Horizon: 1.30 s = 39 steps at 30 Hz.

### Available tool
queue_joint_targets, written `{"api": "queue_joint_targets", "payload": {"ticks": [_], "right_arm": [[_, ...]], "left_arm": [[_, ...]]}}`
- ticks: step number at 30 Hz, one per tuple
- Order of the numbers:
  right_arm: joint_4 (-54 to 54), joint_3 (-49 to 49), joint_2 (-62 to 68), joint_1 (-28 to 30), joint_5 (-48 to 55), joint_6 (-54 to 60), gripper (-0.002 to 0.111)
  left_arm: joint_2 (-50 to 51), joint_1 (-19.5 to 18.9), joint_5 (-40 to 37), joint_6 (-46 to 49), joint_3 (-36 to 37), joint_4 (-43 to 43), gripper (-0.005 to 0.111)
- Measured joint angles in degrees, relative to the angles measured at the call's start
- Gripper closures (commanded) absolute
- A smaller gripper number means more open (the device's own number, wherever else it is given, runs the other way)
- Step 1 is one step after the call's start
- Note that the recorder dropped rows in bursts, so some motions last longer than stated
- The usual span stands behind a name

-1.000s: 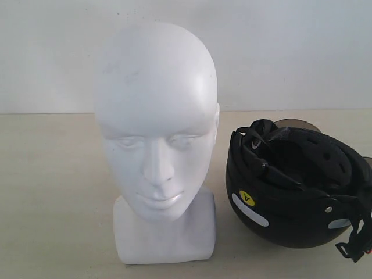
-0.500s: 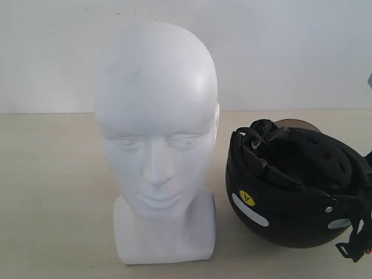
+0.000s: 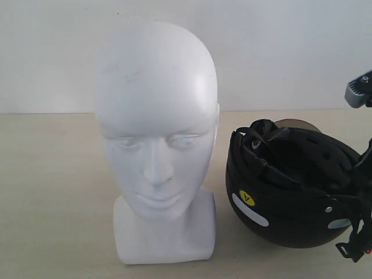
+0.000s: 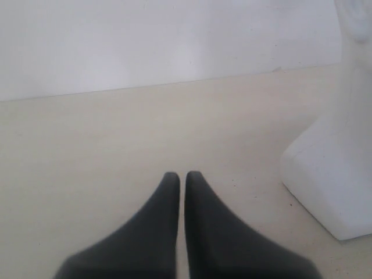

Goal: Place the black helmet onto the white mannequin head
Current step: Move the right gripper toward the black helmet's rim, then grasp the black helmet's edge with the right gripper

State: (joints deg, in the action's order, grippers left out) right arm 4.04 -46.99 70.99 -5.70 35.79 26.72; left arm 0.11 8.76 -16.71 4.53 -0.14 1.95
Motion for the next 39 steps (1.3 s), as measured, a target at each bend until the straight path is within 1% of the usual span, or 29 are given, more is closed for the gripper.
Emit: {"api": "queue_joint_targets", "payload": {"ticks": [5, 14, 19, 25, 39], "right_arm": [[-4.0, -0.1, 4.2, 0.0, 0.5, -3.7, 0.108], [-4.0, -0.1, 6.2, 0.0, 4.1, -6.5, 0.108], [-1.3, -0.1, 6.2, 0.0, 6.7, -6.6, 0.108], [5.8, -0.1, 6.2, 0.0, 7.9, -2.6, 0.108], [6.0, -0.1, 6.2, 0.0, 7.2, -1.7, 0.108]], "left_arm": [[0.0, 0.0, 0.0, 0.0, 0.0, 0.0, 0.102], [0.0, 0.0, 0.0, 0.0, 0.0, 0.0, 0.102], [0.0, 0.0, 0.0, 0.0, 0.0, 0.0, 0.102], [0.0, 0.0, 0.0, 0.0, 0.0, 0.0, 0.102], [0.0, 0.0, 0.0, 0.0, 0.0, 0.0, 0.102]]}}
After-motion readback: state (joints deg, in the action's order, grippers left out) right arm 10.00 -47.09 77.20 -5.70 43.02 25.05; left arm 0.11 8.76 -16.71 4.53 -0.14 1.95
